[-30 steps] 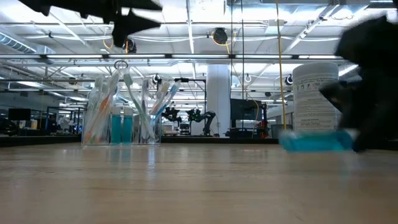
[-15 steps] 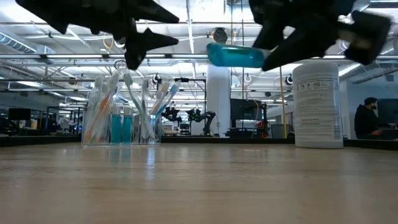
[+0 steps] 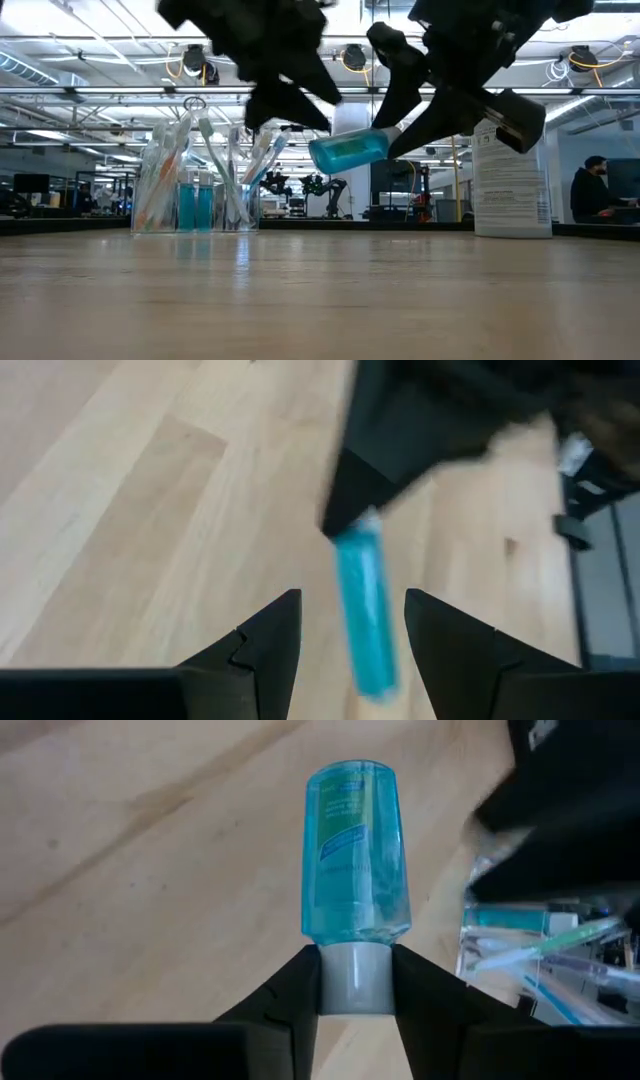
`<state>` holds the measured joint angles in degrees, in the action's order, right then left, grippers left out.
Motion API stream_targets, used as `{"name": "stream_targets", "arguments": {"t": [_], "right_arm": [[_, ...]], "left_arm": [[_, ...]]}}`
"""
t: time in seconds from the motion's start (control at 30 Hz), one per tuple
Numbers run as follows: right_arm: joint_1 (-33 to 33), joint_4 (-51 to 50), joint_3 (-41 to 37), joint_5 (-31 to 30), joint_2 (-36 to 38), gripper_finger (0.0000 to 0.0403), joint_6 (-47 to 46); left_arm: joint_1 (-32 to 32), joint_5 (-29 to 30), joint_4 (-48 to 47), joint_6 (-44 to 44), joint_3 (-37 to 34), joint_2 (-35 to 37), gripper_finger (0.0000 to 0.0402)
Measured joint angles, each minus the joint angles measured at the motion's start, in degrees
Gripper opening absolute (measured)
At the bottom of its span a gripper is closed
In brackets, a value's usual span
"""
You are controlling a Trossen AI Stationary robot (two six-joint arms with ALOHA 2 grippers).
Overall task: Pick & Place toothbrushing station
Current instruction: Put the blue mouthwash into the transparent organizer
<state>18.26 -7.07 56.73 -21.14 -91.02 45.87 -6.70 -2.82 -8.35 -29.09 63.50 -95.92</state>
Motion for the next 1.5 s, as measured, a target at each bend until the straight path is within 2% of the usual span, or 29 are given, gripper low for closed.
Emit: {"name": "stream_targets", "arguments": {"t": [0.1, 0.23, 0.4, 0.67, 0.97, 1.1, 1.23, 1.33, 1.5], "right_arm": [[0.1, 1.8, 0.0, 0.1, 0.0, 0.0098, 0.0], [0.1, 3.0, 0.0, 0.0, 0.0, 0.0098, 0.8], [0.1, 3.1, 0.0, -2.1, 0.0, 0.0099, 2.8], [0.1, 5.8, -0.1, -2.9, 0.0, 0.0099, 4.8], [0.1, 5.3, -0.1, -3.2, 0.0, 0.0108, 4.3], [0.1, 5.5, -0.1, -3.0, 0.0, 0.0129, 3.4], [0.3, 4.5, -0.1, -3.0, 0.0, 0.015, -3.1], [1.2, 1.9, -0.1, -6.9, 0.0, 0.0162, -9.0], [4.1, -4.3, -0.1, -20.4, 0.0, 0.0174, -22.7]], "left_arm": [[1.2, -2.2, -2.2, 0.6, 3.2, -3.3, 0.0184], [2.2, -7.6, -0.4, 2.0, 5.3, -6.3, 0.0184], [2.6, -9.4, 1.2, 2.5, 5.6, -8.3, 0.0184], [3.2, -9.2, 2.6, 5.1, 5.6, -8.7, 0.0178], [3.8, -9.7, 2.0, 4.8, 5.6, -8.6, 0.0097], [3.8, -10.2, 1.6, 5.0, 5.6, -8.6, 0.0099], [3.8, -10.1, 0.1, 4.9, 5.6, -8.6, 0.011], [3.8, -10.1, 0.1, 5.0, 5.6, -8.4, 0.0106], [3.8, -10.1, -1.2, 6.8, 5.6, -7.0, 0.0096]]}}
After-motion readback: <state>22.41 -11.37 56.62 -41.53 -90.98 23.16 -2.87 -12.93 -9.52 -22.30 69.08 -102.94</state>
